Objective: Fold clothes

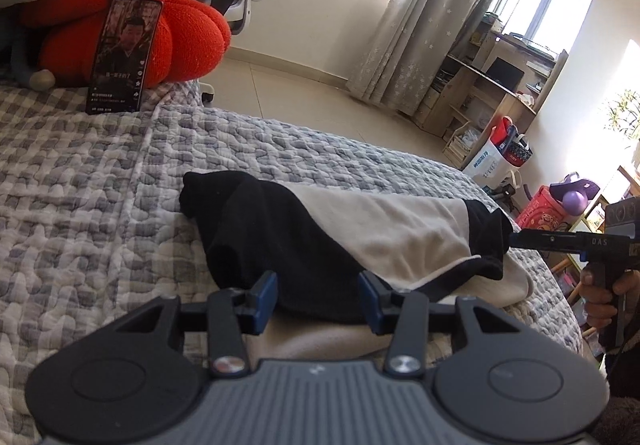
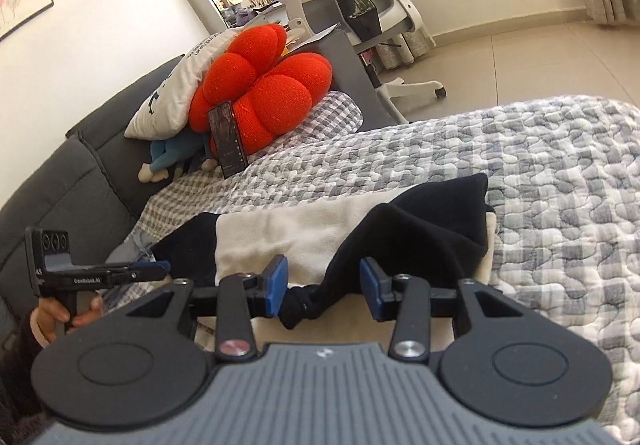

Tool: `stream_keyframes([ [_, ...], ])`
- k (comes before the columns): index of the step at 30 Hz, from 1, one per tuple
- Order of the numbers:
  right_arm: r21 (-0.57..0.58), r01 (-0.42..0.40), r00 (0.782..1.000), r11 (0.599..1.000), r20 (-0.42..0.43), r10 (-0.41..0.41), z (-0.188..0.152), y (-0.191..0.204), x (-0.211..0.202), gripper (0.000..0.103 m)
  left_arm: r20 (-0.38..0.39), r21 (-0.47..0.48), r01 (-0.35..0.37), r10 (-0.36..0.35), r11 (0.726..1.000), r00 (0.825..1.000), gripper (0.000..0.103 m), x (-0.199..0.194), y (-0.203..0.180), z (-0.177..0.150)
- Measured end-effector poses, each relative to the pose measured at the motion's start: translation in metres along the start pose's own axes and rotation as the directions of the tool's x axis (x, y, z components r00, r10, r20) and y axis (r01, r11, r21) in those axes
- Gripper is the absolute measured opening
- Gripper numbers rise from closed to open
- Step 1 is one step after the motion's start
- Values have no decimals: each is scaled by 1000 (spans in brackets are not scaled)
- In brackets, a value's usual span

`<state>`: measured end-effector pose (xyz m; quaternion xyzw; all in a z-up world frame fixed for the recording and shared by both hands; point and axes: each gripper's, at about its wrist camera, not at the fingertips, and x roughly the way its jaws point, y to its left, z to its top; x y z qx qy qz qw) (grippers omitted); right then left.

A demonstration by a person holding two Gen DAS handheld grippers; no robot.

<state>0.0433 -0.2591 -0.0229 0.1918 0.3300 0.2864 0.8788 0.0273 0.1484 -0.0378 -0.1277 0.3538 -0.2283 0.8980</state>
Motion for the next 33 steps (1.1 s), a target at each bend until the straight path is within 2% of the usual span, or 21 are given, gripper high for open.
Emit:
stream_keyframes([
  [2,32,-12,1000,999,-13,13,-1,1,7,44,-15,-46,14,-15,999,1000,46,4,4,-2],
  [4,32,20,999,999,-39,-19,-4,4,16,41,-25,-81,26,-28,996,999,46,7,7,-5],
  [5,28,42,998,999,-54,-40,-5,6,20,19,-30,-96,30,-33,995,999,46,8,7,-6],
  [6,27,59,996,998,-62,-57,-6,7,22,7,-35,-108,32,-36,994,999,46,9,8,-7],
  [11,83,40,999,996,0,-40,-15,7,-5,5,-50,-129,29,-36,991,998,46,8,12,-10],
  [15,156,97,992,983,-90,-84,-34,-7,1,3,-58,-148,30,-39,989,998,46,11,17,-12],
  [17,178,88,994,980,-85,-74,-42,-12,2,2,-51,-167,32,-41,985,998,46,13,18,-13],
  [19,190,69,996,979,-65,-58,-41,-13,-4,5,-42,-195,38,-47,980,998,46,15,21,-14],
  [20,188,69,997,980,-54,-59,-39,-13,-8,12,-36,-203,38,-47,978,998,46,15,22,-15],
  [23,188,74,997,979,-18,-72,-32,-13,-18,15,-19,-234,37,-43,972,999,46,14,24,-17],
  [25,220,72,997,973,14,-77,-25,-18,-24,29,0,-263,30,-31,964,1000,45,13,26,-18],
  [26,240,70,996,968,34,-80,-22,-22,-27,48,12,-277,25,-23,961,1000,45,13,26,-18],
  [27,267,61,995,962,59,-80,-19,-26,-29,54,26,-290,21,-14,957,1000,45,13,26,-19],
  [29,340,35,994,940,83,-67,-14,-36,-30,55,49,-313,13,2,950,999,45,13,26,-20],
  [32,474,14,994,880,89,-64,-10,-56,-26,55,60,-338,-13,35,941,998,36,18,25,-21],
  [33,522,12,994,853,89,-68,-11,-63,-25,55,58,-338,-27,49,941,997,20,20,23,-21],
])
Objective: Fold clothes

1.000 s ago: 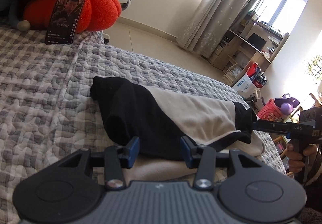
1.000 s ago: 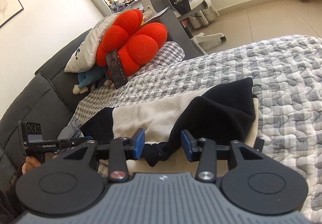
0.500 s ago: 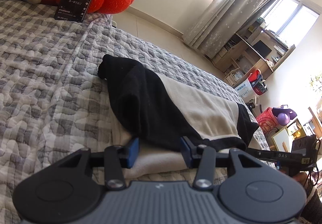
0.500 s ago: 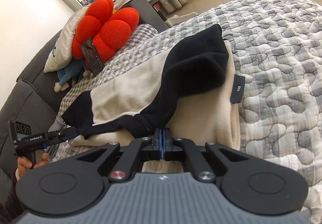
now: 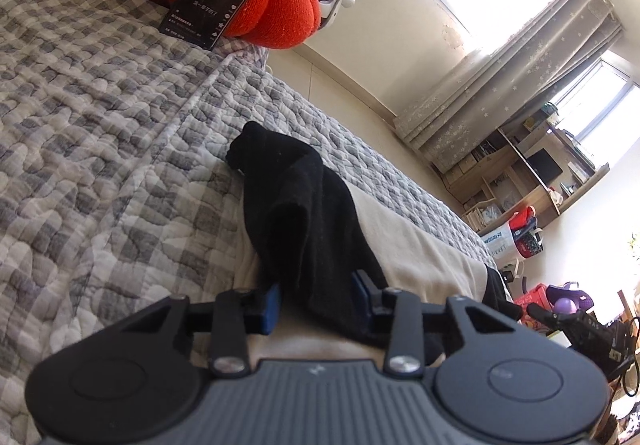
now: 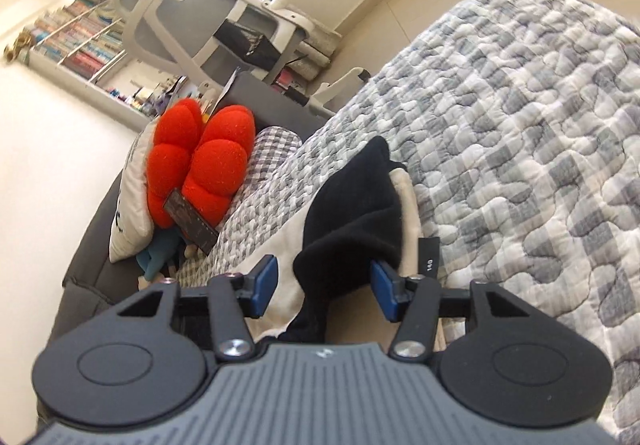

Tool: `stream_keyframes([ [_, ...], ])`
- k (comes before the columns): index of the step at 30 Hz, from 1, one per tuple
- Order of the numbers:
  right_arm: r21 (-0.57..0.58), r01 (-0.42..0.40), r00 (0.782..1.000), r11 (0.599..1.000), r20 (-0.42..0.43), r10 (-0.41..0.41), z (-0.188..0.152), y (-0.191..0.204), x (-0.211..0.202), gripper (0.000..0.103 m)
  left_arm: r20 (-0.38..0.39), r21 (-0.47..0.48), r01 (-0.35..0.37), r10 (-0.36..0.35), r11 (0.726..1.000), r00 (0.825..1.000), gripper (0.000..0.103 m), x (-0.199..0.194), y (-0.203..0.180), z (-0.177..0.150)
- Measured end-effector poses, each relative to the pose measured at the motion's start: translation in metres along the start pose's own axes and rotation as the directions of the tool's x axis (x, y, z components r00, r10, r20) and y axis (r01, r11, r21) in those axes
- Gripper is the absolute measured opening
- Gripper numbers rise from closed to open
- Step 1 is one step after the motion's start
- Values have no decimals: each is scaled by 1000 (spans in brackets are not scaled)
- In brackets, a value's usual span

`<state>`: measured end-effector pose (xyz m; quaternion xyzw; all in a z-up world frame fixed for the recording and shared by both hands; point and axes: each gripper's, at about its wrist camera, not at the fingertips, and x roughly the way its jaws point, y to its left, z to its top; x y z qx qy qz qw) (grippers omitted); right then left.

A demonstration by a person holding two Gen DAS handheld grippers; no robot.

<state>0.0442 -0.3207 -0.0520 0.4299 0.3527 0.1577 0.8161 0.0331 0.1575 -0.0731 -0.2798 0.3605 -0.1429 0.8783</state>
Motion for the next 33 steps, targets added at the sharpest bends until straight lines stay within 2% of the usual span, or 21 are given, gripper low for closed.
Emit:
stream_keyframes([
  [1,47,-6,1000,999,3,6,2,-6,1,55,-1,7,-13,13,1000,1000,10,2,-1,-1],
  [4,155,-36,999,987,25,33,6,-18,1,55,-2,25,-43,43,999,999,5,4,-4,-2],
  [5,159,-35,999,987,32,30,7,-18,1,51,-3,28,-47,47,998,999,4,3,-4,-1],
  [6,142,-22,999,990,36,17,7,-17,1,31,-7,28,-43,43,999,999,4,1,-4,1],
  [7,112,-2,999,994,37,-2,7,-14,0,15,-12,27,-38,39,999,999,4,0,-4,3],
  [8,80,6,999,997,41,-10,6,-11,-1,6,-16,24,-34,34,999,999,4,-2,-3,5],
  [10,-6,10,998,1000,62,-10,3,-5,-6,6,-25,-2,-22,22,1000,999,4,-8,1,9],
  [12,-99,51,995,994,94,-42,-1,-1,-12,5,-41,-30,-9,8,1000,999,4,-12,5,11],
  [14,-166,110,990,980,101,-94,-7,-2,-12,5,-72,-22,-25,23,999,997,4,-10,5,10],
  [16,-281,182,981,942,119,-154,-17,1,-8,4,-105,2,-49,49,999,993,4,-4,6,7],
  [19,-414,243,969,877,151,-197,-31,14,-5,5,-100,77,-57,64,995,993,7,0,0,3],
  [20,-437,250,968,864,150,-204,-33,17,-4,14,-99,101,-58,68,993,993,7,-2,-3,2],
  [22,-460,239,971,855,129,-202,-32,21,-5,16,-97,149,-59,74,987,993,16,-6,-9,1],
  [23,-465,233,972,854,123,-198,-31,22,-6,22,-97,170,-57,74,984,993,20,-9,-12,1],
  [24,-460,226,974,858,125,-190,-29,22,-9,33,-98,177,-46,64,983,993,29,-13,-12,2],
  [25,-456,220,975,862,126,-182,-27,22,-11,39,-94,176,-35,52,984,994,36,-17,-12,4],
  [26,-450,213,976,867,129,-173,-25,22,-13,45,-85,174,-26,41,984,995,38,-22,-11,7],
  [30,-409,186,981,893,135,-143,-15,25,-14,45,-20,188,-41,45,981,999,50,-41,-14,22],
  [33,-399,200,977,895,147,-153,-10,27,-8,45,27,190,-57,53,980,998,55,-49,-15,33],
])
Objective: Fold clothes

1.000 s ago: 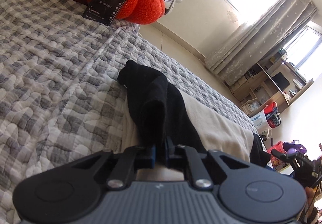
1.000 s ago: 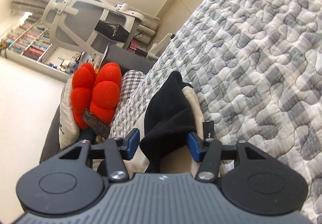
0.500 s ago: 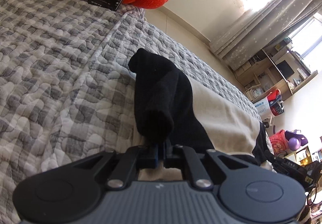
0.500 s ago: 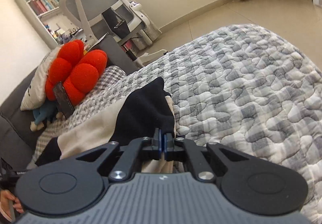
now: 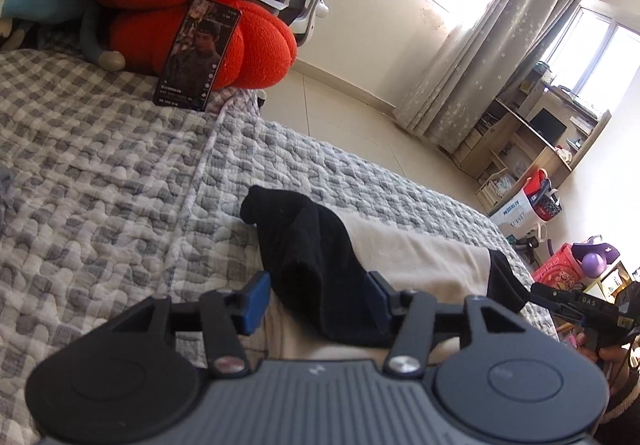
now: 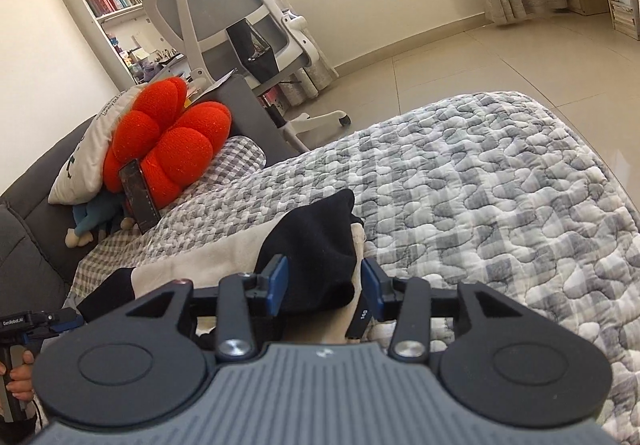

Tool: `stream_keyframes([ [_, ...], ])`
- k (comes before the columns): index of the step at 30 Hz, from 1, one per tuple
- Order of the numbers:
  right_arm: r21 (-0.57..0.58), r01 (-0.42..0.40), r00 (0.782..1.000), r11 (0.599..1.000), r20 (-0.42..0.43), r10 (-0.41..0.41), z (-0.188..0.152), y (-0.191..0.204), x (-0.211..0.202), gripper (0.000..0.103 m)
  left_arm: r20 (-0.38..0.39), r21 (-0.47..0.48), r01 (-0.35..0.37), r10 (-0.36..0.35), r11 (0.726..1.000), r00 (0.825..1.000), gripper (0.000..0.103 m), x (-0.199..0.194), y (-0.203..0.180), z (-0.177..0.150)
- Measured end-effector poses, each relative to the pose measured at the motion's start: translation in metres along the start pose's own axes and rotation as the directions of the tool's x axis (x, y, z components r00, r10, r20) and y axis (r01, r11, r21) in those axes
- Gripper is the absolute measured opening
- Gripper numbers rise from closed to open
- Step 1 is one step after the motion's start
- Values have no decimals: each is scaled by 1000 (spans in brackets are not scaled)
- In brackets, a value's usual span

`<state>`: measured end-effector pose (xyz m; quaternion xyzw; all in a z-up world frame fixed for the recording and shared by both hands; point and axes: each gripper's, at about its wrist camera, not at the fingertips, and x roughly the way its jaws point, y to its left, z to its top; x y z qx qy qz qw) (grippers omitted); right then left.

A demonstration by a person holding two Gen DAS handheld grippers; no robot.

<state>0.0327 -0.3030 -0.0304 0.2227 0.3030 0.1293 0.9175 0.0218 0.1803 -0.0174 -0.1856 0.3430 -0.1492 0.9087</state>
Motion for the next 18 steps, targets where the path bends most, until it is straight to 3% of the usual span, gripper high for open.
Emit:
stream_keyframes([
  [6,23,17,1000,1000,-11,-17,7,-1,19,45,2,-86,-34,34,996,999,56,18,21,19],
  [12,34,30,999,999,-21,-29,6,-2,25,45,-25,-229,12,-18,973,1000,54,41,52,24],
  [18,-31,32,1000,999,3,-31,9,9,22,45,-78,-283,57,-82,958,994,38,65,61,18],
])
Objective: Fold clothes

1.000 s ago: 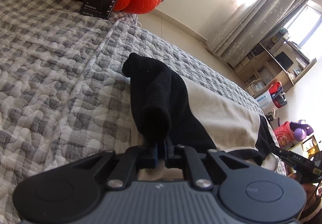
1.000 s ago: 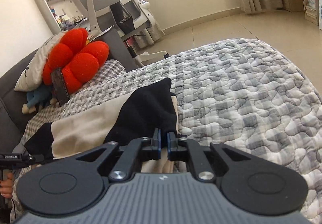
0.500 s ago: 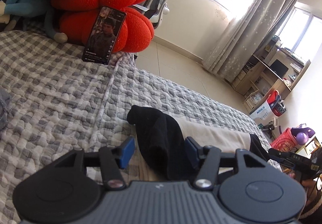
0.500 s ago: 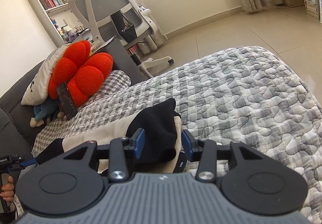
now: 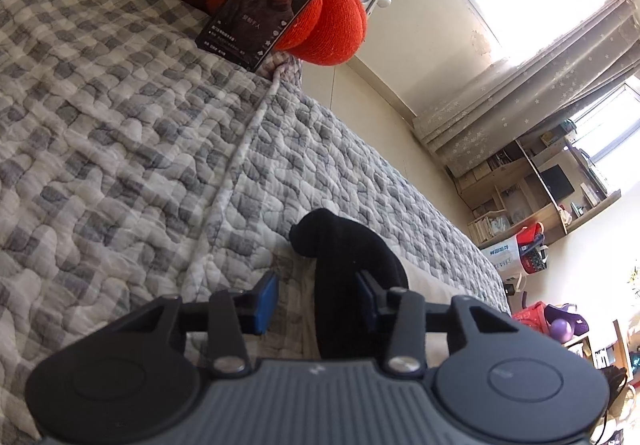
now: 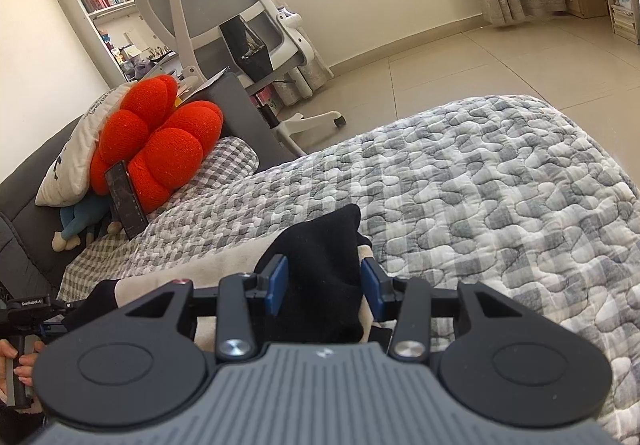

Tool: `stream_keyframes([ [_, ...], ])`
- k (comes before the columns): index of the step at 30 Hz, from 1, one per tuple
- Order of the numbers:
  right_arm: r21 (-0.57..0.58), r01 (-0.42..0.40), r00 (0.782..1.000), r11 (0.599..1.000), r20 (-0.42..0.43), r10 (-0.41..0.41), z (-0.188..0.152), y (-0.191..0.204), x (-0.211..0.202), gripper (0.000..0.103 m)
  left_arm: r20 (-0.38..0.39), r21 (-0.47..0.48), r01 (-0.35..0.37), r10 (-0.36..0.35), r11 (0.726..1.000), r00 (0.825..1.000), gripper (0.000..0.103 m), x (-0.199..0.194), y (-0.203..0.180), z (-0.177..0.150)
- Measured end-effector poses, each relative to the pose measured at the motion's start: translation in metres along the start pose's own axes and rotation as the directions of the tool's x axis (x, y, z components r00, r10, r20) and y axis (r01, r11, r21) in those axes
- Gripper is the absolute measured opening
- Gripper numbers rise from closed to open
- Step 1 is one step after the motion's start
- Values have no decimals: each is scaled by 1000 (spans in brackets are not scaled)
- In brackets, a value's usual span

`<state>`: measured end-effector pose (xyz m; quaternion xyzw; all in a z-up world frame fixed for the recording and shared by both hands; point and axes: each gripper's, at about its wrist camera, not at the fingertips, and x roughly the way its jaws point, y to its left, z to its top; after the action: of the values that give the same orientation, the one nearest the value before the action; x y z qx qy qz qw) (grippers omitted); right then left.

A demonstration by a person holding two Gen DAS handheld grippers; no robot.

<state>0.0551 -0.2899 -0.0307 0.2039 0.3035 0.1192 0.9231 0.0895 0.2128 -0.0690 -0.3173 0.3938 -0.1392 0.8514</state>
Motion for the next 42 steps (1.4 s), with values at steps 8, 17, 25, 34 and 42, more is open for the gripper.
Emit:
stream_keyframes([
  [8,16,8,1000,1000,-15,-8,-6,-10,24,36,89,176,-9,-7,984,996,4,-3,-11,-8],
  [17,-68,52,998,996,25,-50,-12,-6,24,25,162,393,-94,32,915,986,4,1,-8,-19],
  [25,-137,106,990,985,105,-92,-10,13,12,46,223,340,-98,21,935,975,17,-22,-9,-14],
  [34,-315,132,985,940,144,-90,-14,64,24,52,250,437,-17,-103,899,963,21,-25,-58,-21],
  [42,-456,108,993,883,85,-78,-30,97,53,52,147,560,-8,-90,829,985,36,17,-79,-41],
])
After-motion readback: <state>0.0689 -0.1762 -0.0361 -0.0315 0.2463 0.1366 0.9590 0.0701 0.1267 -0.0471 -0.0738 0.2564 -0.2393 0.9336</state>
